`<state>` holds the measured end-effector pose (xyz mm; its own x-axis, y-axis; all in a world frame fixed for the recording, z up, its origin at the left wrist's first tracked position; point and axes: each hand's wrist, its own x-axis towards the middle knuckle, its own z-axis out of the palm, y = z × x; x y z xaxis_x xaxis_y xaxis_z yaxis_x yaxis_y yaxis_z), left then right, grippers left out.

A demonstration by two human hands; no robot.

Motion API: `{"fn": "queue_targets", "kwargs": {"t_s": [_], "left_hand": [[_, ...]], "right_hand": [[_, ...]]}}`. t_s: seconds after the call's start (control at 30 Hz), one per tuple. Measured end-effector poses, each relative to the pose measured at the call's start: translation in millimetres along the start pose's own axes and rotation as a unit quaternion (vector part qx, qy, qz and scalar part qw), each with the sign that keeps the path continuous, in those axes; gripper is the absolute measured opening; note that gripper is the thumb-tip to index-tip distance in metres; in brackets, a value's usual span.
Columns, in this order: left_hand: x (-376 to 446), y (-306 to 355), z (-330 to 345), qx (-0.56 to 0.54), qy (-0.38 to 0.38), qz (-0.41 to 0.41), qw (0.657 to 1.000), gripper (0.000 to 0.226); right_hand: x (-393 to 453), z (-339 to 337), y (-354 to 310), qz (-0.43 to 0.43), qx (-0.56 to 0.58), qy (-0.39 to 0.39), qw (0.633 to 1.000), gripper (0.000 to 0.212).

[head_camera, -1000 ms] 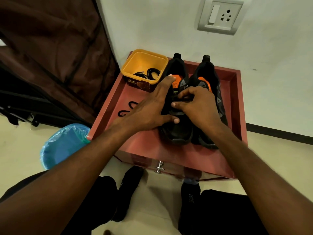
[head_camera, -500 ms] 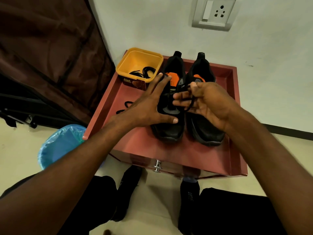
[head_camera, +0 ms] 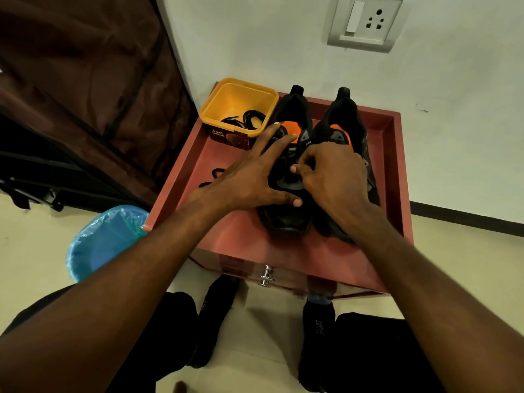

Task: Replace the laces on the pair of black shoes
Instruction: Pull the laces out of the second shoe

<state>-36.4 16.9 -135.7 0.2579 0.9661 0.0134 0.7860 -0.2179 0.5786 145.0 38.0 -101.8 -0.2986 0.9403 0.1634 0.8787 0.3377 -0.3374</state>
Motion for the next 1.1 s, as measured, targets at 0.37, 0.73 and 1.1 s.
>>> {"fn": "queue_targets", "kwargs": {"t_s": [0.37,0.73,1.1], "left_hand": [[-2.0,-1.5,-4.1,-0.031,0.0,-0.01,0.999,0.122],[-0.7,-2.8,3.4,-0.034,0.008,-0.018,0.999,0.122],[-1.0,-2.8,1.9,-0.024,0.0,-0.02,1.0,0.121]], "right_hand": [[4.8,-29.5,6.3,0.109,0.672,-0.061,0.73,0.026],[2.7,10.1,5.3,0.047,0.131,-0.044,0.989,0.016],[12.2,-2.2,1.0,0.062,0.129,-0.122,0.982,0.016]]}}
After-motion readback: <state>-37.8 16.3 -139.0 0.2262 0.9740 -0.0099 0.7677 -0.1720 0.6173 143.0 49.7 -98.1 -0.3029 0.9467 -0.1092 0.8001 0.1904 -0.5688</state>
